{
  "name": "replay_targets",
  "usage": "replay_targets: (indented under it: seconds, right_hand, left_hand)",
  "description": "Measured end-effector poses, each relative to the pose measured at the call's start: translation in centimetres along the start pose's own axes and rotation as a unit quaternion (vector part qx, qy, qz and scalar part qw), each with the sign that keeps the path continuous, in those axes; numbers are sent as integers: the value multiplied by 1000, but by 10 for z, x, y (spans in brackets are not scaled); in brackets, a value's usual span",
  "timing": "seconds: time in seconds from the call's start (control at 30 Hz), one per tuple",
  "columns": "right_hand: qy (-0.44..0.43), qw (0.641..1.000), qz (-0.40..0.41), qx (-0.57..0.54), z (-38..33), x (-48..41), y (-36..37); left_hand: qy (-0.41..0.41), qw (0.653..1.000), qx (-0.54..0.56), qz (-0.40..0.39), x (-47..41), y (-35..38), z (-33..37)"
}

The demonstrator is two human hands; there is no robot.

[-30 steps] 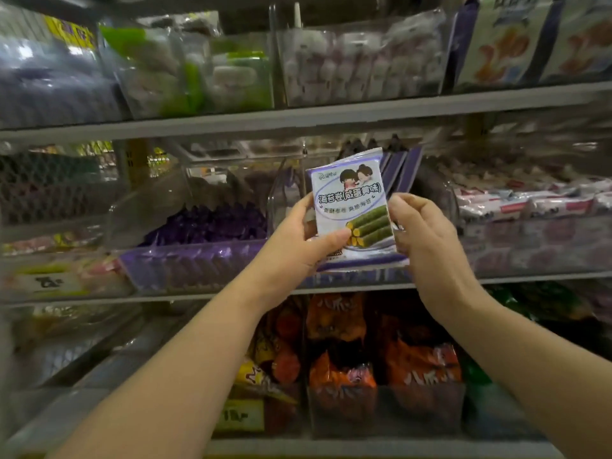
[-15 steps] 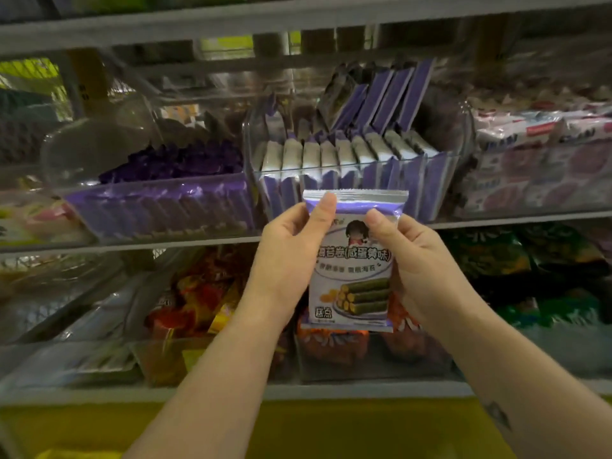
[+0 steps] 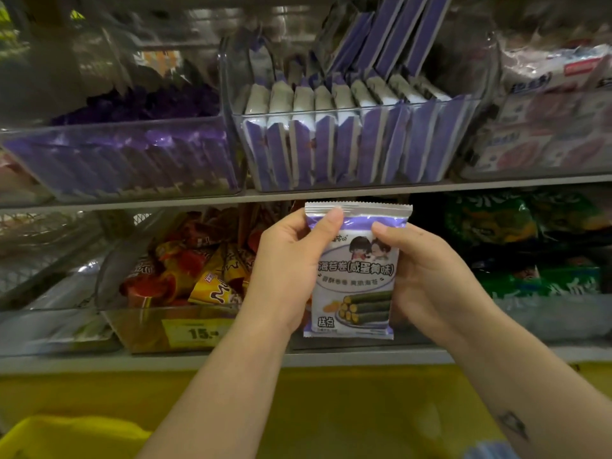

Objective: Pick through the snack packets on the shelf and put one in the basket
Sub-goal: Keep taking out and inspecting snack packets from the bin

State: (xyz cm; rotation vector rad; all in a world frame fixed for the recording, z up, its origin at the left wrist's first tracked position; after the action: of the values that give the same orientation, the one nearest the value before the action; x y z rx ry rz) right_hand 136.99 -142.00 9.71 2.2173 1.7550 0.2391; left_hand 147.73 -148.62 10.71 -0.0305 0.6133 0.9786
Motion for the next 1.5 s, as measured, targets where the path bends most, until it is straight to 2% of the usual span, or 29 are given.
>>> replay_targets:
  seconds: [0.23, 0.4, 0.5, 0.63, 0.73, 0.8, 0.87, 1.0, 1.1, 1.37, 1.5]
  right_hand:
    - [14, 1000, 6, -27, 9, -1, 0]
    - [47, 998, 16, -40, 15, -2, -3]
    - [56, 998, 7, -17, 16, -2, -1]
    - [72, 991, -61, 96, 12, 1, 1]
    - [154, 962, -159, 159, 25, 11, 2]
    - [193, 948, -185, 176, 33, 16, 0]
    - [187, 954, -168, 164, 32, 15, -4]
    - [141, 977, -104, 125, 18, 9, -12]
    - [114, 988, -71, 82, 10, 6, -17]
    - [83, 994, -61, 39, 4, 4, -19]
    - [72, 994, -59, 54, 3, 4, -20]
  left_hand:
    - [-36, 999, 1, -17, 9, -7, -4]
    - [-64, 994, 27, -81, 13, -7, -5]
    - [-71, 992, 47, -93, 14, -8, -5]
    - [-62, 995, 48, -61, 11, -16, -5]
    - [-58, 995, 71, -26, 7, -24, -4]
    - [-64, 995, 75, -18, 6, -27, -4]
    - [-86, 993, 73, -40, 6, -26, -7]
    - [-157, 971, 43, -177, 19, -15, -17]
    - [-192, 954, 23, -228, 29, -14, -26]
    - [-119, 957, 15, -265, 26, -4, -22]
    - [-89, 962, -61, -252, 22, -8, -21]
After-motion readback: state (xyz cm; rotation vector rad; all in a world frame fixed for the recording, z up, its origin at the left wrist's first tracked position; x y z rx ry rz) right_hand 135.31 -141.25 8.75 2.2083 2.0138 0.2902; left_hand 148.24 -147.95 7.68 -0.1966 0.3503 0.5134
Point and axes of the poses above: each hand's wrist, its own x-axis away from the middle knuckle, its own y-axis out of the palm, z = x × y, the point moved 9 cm from there along -x, towards the middle knuckle, and after that the axes turned 10 degrees about y, right-handed, at the moved point
